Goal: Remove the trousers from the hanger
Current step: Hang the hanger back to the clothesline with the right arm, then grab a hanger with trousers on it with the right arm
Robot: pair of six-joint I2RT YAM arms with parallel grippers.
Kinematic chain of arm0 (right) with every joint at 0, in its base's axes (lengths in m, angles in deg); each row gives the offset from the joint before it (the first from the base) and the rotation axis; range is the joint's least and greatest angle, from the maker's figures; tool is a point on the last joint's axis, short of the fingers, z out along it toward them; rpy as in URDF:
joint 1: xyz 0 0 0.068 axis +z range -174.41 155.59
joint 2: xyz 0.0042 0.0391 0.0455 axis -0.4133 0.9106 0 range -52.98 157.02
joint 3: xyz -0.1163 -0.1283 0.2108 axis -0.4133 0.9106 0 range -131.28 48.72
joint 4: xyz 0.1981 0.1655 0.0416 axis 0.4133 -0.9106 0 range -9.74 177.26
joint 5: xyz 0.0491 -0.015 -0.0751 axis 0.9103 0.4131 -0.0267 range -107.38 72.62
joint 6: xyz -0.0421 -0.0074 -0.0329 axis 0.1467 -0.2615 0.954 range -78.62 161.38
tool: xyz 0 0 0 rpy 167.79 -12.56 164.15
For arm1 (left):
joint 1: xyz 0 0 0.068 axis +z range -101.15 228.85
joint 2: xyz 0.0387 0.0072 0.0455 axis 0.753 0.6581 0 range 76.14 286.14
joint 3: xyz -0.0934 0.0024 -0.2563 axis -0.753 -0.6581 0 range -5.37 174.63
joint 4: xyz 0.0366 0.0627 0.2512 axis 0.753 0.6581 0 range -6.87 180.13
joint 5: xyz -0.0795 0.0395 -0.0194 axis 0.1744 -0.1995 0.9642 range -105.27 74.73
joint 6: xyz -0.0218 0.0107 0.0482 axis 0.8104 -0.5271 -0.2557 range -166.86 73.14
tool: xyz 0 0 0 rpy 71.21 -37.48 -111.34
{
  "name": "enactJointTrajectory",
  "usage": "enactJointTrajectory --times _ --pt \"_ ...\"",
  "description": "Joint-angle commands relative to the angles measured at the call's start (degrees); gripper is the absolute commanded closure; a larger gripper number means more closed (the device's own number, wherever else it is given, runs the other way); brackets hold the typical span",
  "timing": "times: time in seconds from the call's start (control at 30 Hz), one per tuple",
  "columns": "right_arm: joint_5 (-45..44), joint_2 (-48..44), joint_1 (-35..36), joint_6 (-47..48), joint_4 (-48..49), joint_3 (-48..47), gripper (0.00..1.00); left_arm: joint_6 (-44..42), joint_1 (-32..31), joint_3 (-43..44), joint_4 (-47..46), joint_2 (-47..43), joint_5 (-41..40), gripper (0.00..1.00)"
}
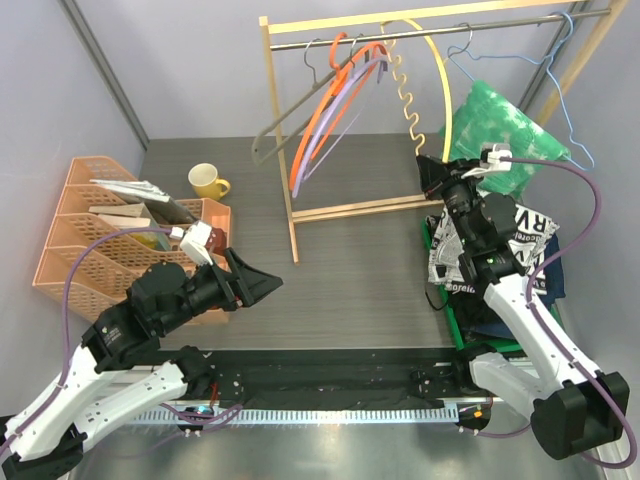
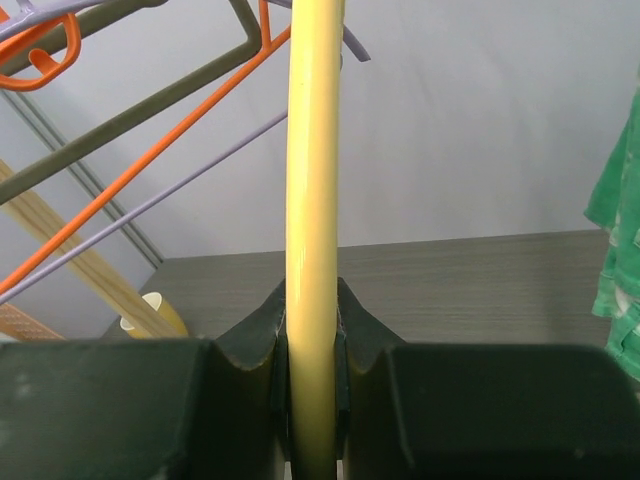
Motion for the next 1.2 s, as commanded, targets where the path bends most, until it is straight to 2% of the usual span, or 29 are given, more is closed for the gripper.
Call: enactJointTrajectory --times 0.0,0.07,0.1,0.13,0.17,0.27,0.33,0.37,0.43,0.47,0.5,0.6,0.7,0.73,0.87,0.97,1.17 --pt "2.4 -1.9 -0.3 0.6 -0.3 -2.9 0.99 -0.3 -0.1 1.3 -1.9 0.4 0.4 0.20" --pt "1.7 -2.5 -0.2 1.0 -4.6 -3.4 0.97 -0.4 0.0 1.1 -2.2 0.6 0.5 0.20" --pt "1.2 -2.7 -0.2 1.3 -6.7 -4.0 0.93 -0.3 0.0 1.0 -2.4 0.6 0.6 0.20" --pt "1.0 -2.9 -0.2 1.4 -8.8 -4.7 0.87 -0.4 0.0 0.6 -2.7 0.8 0.6 0.20" --pt "-1.7 -3.1 -0.2 1.5 -13.1 -6.0 0.72 -0.4 0.0 0.6 -3.0 0.9 1.1 0.20" --pt "-4.4 -4.0 -0.2 1.8 -21.5 -8.5 0.48 -0.2 0.0 -0.2 -4.1 1.2 1.5 0.20" --pt "-5.8 -5.2 -0.3 2.4 -26.1 -9.4 0.41 -0.1 -0.1 -0.5 -4.5 1.0 1.5 0.20" --pt "-6.8 -5.9 -0.2 2.5 -29.8 -9.9 0.33 -0.2 -0.1 -0.7 -4.8 0.9 1.5 0.20" --pt "-9.2 -7.7 -0.2 3.4 -33.2 -10.0 0.25 -0.2 0.0 -1.4 -5.0 0.3 1.5 0.20" --pt "-10.0 -9.6 -0.2 3.8 -36.7 -10.2 0.15 -0.6 -0.1 -1.6 -5.2 0.1 1.5 0.20" --pt "-11.9 -10.6 -0.3 4.2 -38.5 -10.5 0.12 -0.8 0.0 -1.9 -5.2 0.0 1.5 0.20" --pt "-15.8 -14.7 -0.2 5.1 -45.3 -11.3 0.09 -2.4 -0.1 -2.0 -5.2 -0.5 3.3 0.20" --pt "-26.3 -16.1 -0.3 4.9 -53.3 -14.5 0.09 -5.0 -0.1 -1.9 -4.7 -0.9 3.7 0.20" --pt "-34.3 -16.1 -0.2 4.4 -55.4 -15.4 0.09 -5.8 -0.1 -1.9 -4.5 -1.2 3.7 0.20" --pt "-51.5 -14.1 -0.2 2.3 -63.2 -22.7 0.11 -9.2 0.0 -1.6 -3.4 -2.3 3.9 0.20" --pt "-58.7 -10.4 -0.3 4.5 -62.7 -26.3 0.12 -11.0 0.0 -1.7 -3.1 -2.9 4.7 0.20" --pt "-63.6 -0.6 -0.5 13.9 -57.0 -35.4 0.12 -12.9 0.0 -3.2 -2.7 -5.1 6.0 0.20"
